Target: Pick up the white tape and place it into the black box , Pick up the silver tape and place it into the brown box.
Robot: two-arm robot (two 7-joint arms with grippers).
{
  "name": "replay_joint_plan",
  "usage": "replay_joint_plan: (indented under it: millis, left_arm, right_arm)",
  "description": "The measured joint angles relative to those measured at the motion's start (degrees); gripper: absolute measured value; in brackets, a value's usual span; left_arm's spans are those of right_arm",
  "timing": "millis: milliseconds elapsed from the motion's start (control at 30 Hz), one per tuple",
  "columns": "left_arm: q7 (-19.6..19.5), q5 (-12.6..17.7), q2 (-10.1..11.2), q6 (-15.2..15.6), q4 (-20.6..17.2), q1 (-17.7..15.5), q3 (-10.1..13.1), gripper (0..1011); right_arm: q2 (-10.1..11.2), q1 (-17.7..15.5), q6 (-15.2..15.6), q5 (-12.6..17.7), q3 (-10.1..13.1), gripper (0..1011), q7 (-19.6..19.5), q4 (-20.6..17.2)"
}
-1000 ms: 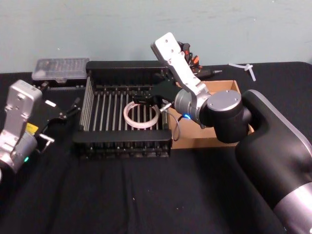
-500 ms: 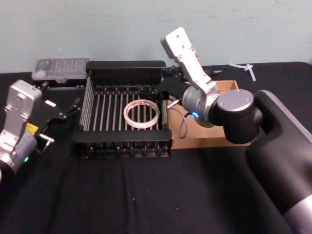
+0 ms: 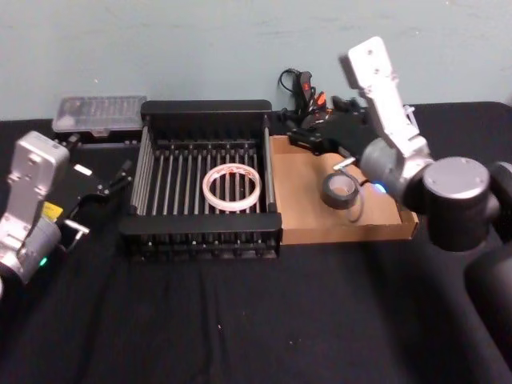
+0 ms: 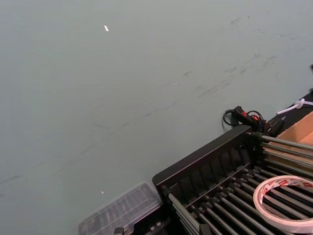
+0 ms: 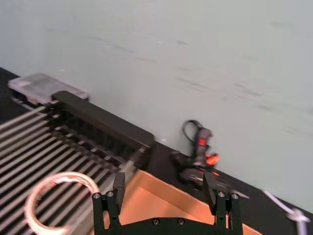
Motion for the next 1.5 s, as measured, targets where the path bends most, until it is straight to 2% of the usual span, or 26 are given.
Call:
replay_joint_plan:
  millis: [300, 433, 667, 1033, 1500]
  left_arm:
    - [0.0, 0.0, 0.0, 0.0, 0.0, 0.0, 0.0, 1001]
    - [0.0, 0.0, 0.0, 0.0, 0.0, 0.0, 0.0, 1001]
    - [0.0, 0.0, 0.0, 0.0, 0.0, 0.0, 0.0, 1001]
    - [0.0, 0.0, 0.0, 0.0, 0.0, 0.0, 0.0, 1001]
    - [0.0, 0.0, 0.0, 0.0, 0.0, -0.01, 0.0, 1001]
  right_arm:
    - [2.98, -5.24, -3.56, -1.86, 3.36, 1003, -1.61, -3.22]
    - [3.83, -6.81, -5.04, -2.8, 4.03, 1002, -1.95, -3.71]
    - [5.34, -10.17, -9.11, -6.51, 4.57, 1002, -3.59, -4.19]
    - [5.04, -12.19, -11.87, -10.38, 5.0, 1002, -5.8, -3.34]
    - [4.98, -12.14, -11.87, -10.42, 4.96, 1002, -5.78, -3.21]
